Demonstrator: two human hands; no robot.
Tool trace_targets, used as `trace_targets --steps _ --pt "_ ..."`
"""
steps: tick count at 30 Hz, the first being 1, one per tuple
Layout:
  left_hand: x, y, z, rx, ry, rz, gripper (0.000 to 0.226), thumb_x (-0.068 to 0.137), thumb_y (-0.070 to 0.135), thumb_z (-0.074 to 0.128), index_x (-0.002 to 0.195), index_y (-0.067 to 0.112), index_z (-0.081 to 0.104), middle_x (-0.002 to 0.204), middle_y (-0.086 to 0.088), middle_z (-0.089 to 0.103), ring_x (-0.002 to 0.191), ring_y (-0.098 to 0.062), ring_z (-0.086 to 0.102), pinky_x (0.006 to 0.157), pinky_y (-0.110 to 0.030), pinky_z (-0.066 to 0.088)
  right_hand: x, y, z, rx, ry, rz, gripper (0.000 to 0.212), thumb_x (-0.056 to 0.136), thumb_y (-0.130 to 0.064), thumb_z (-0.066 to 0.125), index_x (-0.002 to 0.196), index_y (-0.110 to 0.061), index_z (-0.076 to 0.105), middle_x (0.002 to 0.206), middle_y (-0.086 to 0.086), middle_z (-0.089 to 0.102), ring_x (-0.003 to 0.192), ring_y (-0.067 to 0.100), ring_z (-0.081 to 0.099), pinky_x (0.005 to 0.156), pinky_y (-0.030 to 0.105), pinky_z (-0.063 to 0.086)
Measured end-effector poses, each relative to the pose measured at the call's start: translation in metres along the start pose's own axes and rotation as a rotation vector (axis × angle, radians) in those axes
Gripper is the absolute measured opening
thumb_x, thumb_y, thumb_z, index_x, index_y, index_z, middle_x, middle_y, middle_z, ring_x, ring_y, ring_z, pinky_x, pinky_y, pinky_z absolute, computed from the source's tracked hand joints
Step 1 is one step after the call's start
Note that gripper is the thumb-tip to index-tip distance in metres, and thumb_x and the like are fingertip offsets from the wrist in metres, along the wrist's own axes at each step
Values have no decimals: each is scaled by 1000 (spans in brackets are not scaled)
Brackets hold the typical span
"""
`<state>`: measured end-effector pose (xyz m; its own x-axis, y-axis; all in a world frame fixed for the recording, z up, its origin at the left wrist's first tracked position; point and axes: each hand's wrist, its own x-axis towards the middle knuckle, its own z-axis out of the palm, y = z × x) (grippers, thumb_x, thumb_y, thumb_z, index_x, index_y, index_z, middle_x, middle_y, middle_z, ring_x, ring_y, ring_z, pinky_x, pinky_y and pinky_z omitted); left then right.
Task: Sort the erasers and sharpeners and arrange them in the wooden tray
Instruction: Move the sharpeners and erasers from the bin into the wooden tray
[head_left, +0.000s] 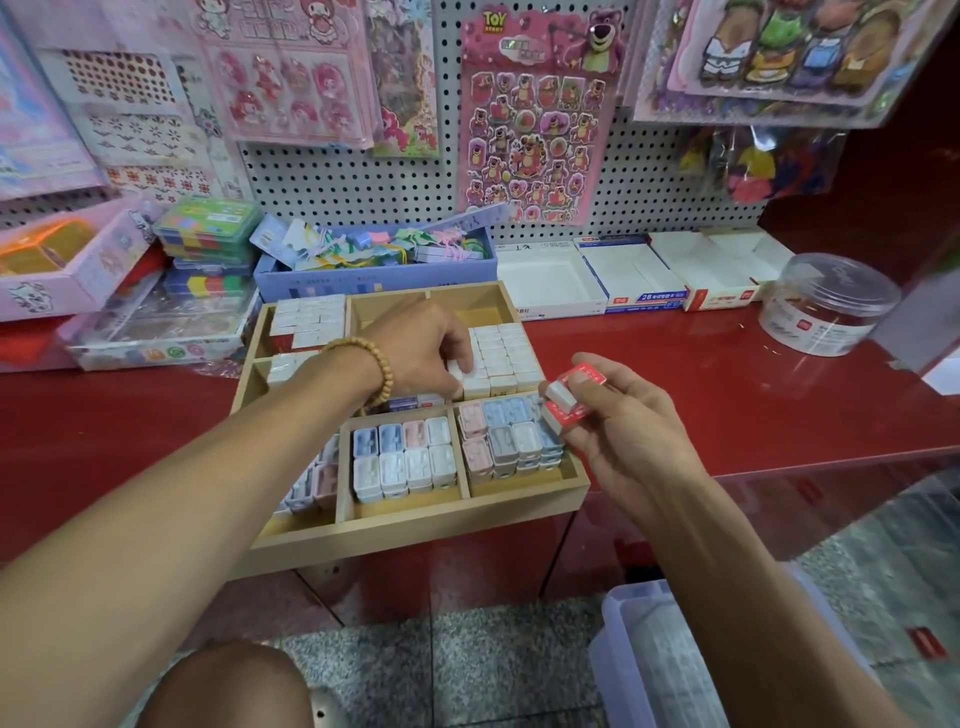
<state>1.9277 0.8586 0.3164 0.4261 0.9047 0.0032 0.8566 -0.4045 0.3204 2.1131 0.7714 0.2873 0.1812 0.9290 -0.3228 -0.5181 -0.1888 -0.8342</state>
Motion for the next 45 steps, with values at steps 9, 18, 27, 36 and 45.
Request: trace_targets --steps 9,18,27,36,45 --pt "-20 -4 2 -265 190 7 6 84 23 74 87 19 72 86 7 69 80 -5 63 76 -22 51 -1 1 7 88 -56 -59 20 96 3 56 113 -6 59 102 17 64 99 31 69 77 36 61" --pt "-72 25 16 -1261 185 -257 7 82 1 72 86 3 66 68 -12 68 59 -21 68 56 -23 58 -14 15 53 9 -176 -197 19 92 0 62 105 -14 56 96 9 69 79 16 67 71 25 56" --pt "-85 -35 -29 -963 370 -305 14 83 -1 70 83 13 72 83 -13 71 60 -17 70 56 -24 56 -15 25 94 -450 -190 -311 9 91 -12 71 99 -11 66 80 0 76 72 14 67 66 30 53" --pt "-69 -140 -66 -132 362 -280 22 84 12 70 106 16 71 89 2 65 70 -8 57 70 -18 40 13 34 137 -534 -221 -318 10 91 -2 68 99 2 72 81 16 62 57 10 61 66 20 59" --pt "-29 -163 -53 8 326 -213 16 82 6 68 95 13 73 88 0 68 76 -11 56 76 -19 41 41 38 140 -532 -215 -339 16 90 0 69 105 5 70 79 14 63 61 10 67 70 24 61"
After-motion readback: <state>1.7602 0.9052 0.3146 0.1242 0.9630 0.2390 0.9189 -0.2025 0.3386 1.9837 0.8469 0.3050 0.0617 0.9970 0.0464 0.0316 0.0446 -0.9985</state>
